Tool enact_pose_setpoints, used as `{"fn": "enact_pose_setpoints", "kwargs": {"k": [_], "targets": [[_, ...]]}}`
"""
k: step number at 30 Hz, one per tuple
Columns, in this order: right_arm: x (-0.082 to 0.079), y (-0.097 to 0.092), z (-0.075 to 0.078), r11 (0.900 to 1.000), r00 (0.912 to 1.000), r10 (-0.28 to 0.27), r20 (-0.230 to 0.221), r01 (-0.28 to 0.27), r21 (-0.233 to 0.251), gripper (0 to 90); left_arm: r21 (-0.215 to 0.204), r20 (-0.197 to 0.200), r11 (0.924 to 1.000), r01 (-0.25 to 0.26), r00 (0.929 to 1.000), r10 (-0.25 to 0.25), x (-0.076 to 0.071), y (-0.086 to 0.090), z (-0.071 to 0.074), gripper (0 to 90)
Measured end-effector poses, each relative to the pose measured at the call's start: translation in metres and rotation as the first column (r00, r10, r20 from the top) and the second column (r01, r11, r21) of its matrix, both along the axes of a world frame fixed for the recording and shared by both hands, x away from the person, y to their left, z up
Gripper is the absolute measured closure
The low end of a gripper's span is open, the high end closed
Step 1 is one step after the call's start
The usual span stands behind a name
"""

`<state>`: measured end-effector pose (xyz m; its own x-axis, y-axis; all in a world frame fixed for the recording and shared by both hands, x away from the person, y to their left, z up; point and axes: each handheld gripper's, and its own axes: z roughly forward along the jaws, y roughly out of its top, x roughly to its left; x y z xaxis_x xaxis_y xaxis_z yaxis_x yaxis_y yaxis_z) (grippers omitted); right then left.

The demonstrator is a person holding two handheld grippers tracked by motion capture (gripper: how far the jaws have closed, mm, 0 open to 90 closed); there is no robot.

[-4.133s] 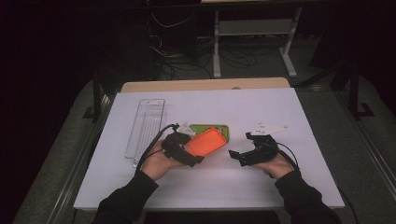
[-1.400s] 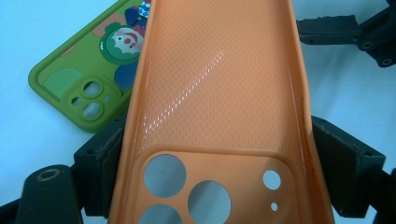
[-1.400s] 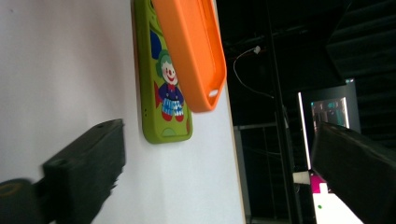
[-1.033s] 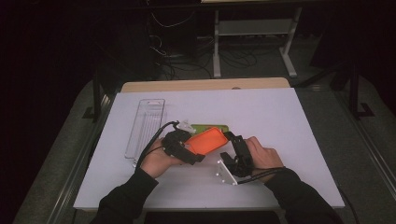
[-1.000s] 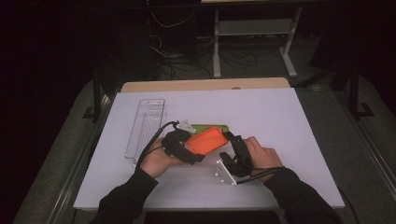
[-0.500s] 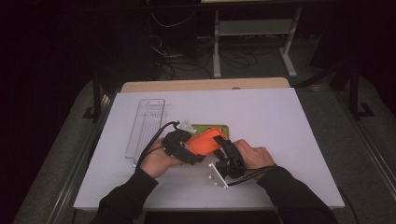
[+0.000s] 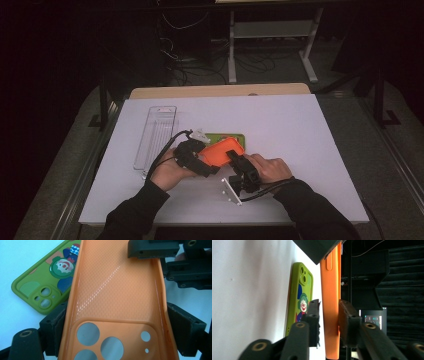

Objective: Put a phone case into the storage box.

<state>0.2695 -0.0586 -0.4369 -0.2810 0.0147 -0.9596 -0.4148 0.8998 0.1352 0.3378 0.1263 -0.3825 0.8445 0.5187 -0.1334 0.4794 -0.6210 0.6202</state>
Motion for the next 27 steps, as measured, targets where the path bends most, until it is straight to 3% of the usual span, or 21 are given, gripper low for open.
{"fn": "enact_pose_setpoints", "kwargs": {"k": [5, 7, 9, 10, 11, 14, 16, 19, 20, 21, 24, 25, 26, 27], "targets": [[-0.001, 0.000, -0.002, 0.9997, 1.0000, -0.005, 0.006, 0.006, -0.024, 77.8, 0.004, 0.004, 1.0000, 0.003, 1.0000, -0.003, 0.000, 0.000, -0.001, 15.4], [-0.001, 0.001, -0.003, 0.9994, 0.9999, -0.004, 0.010, 0.005, -0.034, 78.0, 0.028, 0.011, 0.9993, 0.024, 0.9996, -0.025, 0.001, 0.001, -0.001, 15.2], [-0.002, 0.001, -0.004, 0.9994, 0.9999, -0.002, 0.011, 0.002, -0.034, 78.2, 0.004, 0.034, 0.9999, 0.014, 0.9993, -0.014, -0.001, 0.000, -0.002, 14.0], [-0.002, 0.001, -0.003, 0.9996, 1.0000, 0.003, 0.003, -0.003, -0.029, 78.3, 0.034, 0.056, 0.9987, 0.038, 0.9976, -0.040, -0.002, 0.002, 0.000, 13.3], [-0.002, 0.001, -0.003, 0.9996, 1.0000, 0.003, 0.003, -0.003, -0.029, 78.3, 0.024, 0.082, 0.9991, 0.036, 0.9959, -0.038, -0.003, 0.002, 0.001, 13.3], [-0.002, 0.000, -0.001, 0.9997, 1.0000, -0.005, 0.000, 0.005, -0.025, 78.4, -0.025, 0.078, 0.9992, 0.031, 0.9965, -0.029, -0.003, 0.004, 0.004, 7.4], [-0.001, -0.002, -0.002, 0.9997, 0.9998, -0.016, -0.013, 0.015, -0.017, 78.4, -0.028, 0.085, 0.9989, 0.036, 0.9958, -0.034, -0.002, 0.008, 0.005, 0.0], [0.000, -0.004, 0.000, 0.9997, 0.9995, -0.022, -0.020, 0.022, -0.012, 78.3, -0.047, 0.097, 0.9983, 0.034, 0.9948, -0.029, -0.002, 0.013, 0.007, 0.0], [0.001, -0.005, 0.000, 0.9996, 0.9993, -0.027, -0.025, 0.028, 0.003, 78.3, -0.038, 0.107, 0.9986, 0.037, 0.9937, -0.033, -0.002, 0.016, 0.008, 0.0], [0.003, -0.007, 0.001, 0.9994, 0.9993, -0.025, -0.029, 0.026, 0.024, 78.3, -0.058, 0.102, 0.9978, 0.031, 0.9944, -0.025, -0.002, 0.017, 0.008, 0.0], [0.007, -0.013, 0.003, 0.9966, 0.9947, -0.047, -0.091, 0.053, 0.063, 78.3, -0.070, 0.117, 0.9974, 0.015, 0.9932, -0.007, -0.001, 0.023, 0.010, 0.0], [0.009, -0.015, 0.006, 0.9971, 0.9892, -0.055, -0.136, 0.062, 0.045, 78.3, -0.056, 0.122, 0.9981, 0.023, 0.9924, -0.016, 0.000, 0.025, 0.011, 0.0], [0.013, -0.020, 0.009, 0.9927, 0.9821, -0.056, -0.180, 0.074, 0.095, 78.3, -0.089, 0.128, 0.9960, 0.010, 0.9918, 0.002, 0.000, 0.024, 0.010, 0.0], [0.013, -0.020, 0.009, 0.9927, 0.9821, -0.056, -0.180, 0.074, 0.095, 78.3, -0.071, 0.130, 0.9972, 0.023, 0.9915, -0.014, 0.000, 0.026, 0.011, 0.0]]}}
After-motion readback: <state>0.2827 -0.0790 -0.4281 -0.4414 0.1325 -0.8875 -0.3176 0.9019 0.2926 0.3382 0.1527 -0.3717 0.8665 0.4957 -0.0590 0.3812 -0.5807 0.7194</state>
